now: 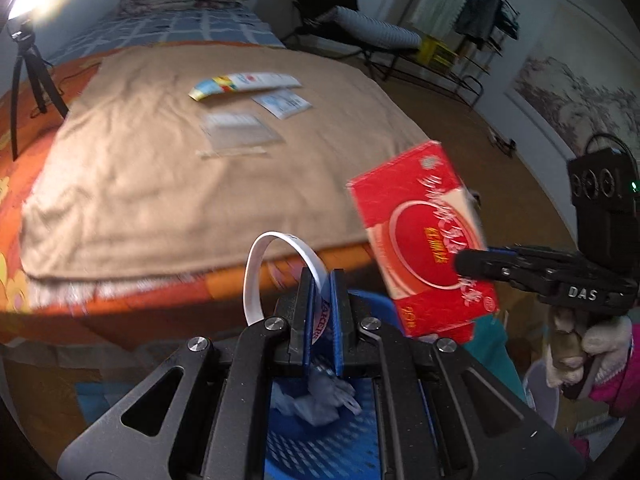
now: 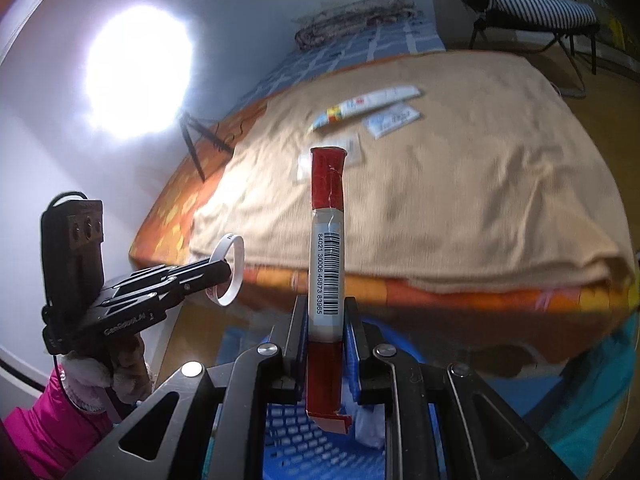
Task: Collect trash
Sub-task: 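Carry the bag and red box over the blue wastebasket and open both tools, then move both tools back over the blanket toward the clear bag and wipe packet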
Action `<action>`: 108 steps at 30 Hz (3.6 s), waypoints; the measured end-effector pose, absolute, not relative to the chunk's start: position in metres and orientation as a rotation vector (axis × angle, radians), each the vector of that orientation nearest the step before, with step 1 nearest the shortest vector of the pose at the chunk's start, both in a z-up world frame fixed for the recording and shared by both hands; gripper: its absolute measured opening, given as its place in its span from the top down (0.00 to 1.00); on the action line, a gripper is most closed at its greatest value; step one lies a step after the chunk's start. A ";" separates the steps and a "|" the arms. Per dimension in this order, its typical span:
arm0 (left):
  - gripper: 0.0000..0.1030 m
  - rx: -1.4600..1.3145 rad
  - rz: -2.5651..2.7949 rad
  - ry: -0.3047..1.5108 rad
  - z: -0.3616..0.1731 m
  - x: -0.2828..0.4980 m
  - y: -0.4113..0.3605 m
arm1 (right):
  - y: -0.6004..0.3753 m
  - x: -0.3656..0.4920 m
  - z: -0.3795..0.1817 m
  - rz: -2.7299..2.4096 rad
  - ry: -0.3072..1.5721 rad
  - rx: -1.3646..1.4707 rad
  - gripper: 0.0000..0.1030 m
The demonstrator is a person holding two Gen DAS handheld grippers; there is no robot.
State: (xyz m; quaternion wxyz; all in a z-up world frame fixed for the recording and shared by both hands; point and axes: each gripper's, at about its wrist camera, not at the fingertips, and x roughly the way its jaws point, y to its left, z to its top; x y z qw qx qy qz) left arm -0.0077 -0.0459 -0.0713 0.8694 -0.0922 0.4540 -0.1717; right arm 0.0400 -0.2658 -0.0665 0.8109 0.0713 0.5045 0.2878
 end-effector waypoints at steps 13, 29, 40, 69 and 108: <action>0.95 -0.134 -0.444 1.111 -0.124 -0.061 -0.087 | -0.269 -0.016 -0.109 0.602 1.181 0.095 0.86; 0.94 -0.061 -0.459 1.184 -0.148 -0.073 -0.107 | -0.275 -0.037 -0.145 0.567 1.264 0.090 0.81; 0.55 -0.050 -0.441 1.171 -0.146 -0.071 -0.106 | -0.280 -0.037 -0.147 0.548 1.265 0.097 0.71; 0.55 -0.193 -0.235 1.024 -0.094 0.051 -0.034 | -0.294 0.039 -0.090 0.477 1.070 0.092 0.13; 0.47 -0.477 -0.112 1.012 -0.137 0.217 0.021 | -0.184 0.319 -0.125 0.444 1.105 0.101 0.11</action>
